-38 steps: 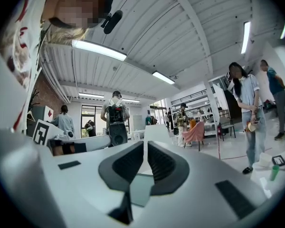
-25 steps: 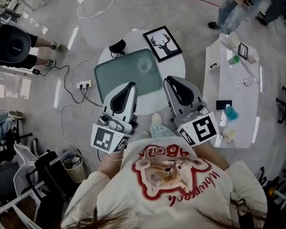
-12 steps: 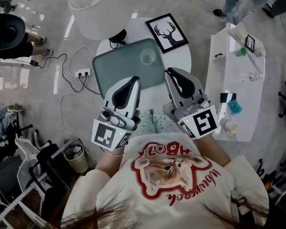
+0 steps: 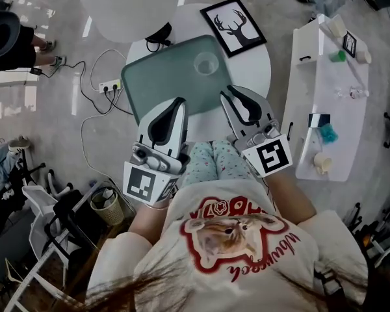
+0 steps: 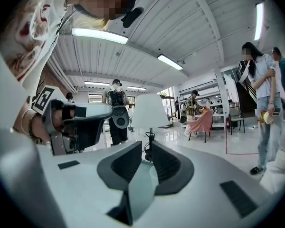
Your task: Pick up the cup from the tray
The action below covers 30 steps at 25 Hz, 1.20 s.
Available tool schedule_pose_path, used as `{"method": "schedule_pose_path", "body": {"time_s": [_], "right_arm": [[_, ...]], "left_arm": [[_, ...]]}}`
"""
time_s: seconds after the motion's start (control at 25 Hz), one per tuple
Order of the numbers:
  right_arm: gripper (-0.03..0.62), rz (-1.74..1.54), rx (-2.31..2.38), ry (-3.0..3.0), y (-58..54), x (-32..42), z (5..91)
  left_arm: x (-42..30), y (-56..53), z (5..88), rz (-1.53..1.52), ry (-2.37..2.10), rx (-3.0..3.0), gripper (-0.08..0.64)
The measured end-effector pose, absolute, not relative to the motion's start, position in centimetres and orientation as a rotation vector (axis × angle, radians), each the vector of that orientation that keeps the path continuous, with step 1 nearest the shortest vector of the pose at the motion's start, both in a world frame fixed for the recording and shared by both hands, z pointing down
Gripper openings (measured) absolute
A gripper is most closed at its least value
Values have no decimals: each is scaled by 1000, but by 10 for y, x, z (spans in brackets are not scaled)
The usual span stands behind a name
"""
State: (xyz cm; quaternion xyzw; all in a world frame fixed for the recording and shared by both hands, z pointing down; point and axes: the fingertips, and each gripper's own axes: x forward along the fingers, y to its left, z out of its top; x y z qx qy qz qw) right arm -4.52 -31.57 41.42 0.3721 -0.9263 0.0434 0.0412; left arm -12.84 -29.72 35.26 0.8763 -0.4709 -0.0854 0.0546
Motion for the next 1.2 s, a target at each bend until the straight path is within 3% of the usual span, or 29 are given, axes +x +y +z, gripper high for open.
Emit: {"method": "schedule_pose_path", "body": {"time_s": [0.28, 0.56, 1.2], "right_arm": [[58, 176, 1135, -2749, -326, -55, 458], [195, 251, 1064, -2621, -344, -62, 517], [284, 311, 979, -2486, -381, -82, 566]], "left_arm": [[-136, -302, 365, -274, -1430, 2602, 14], [-138, -304, 385, -259, -1417, 2563, 14], [-161, -289, 426, -202, -1466, 2478, 14]]}}
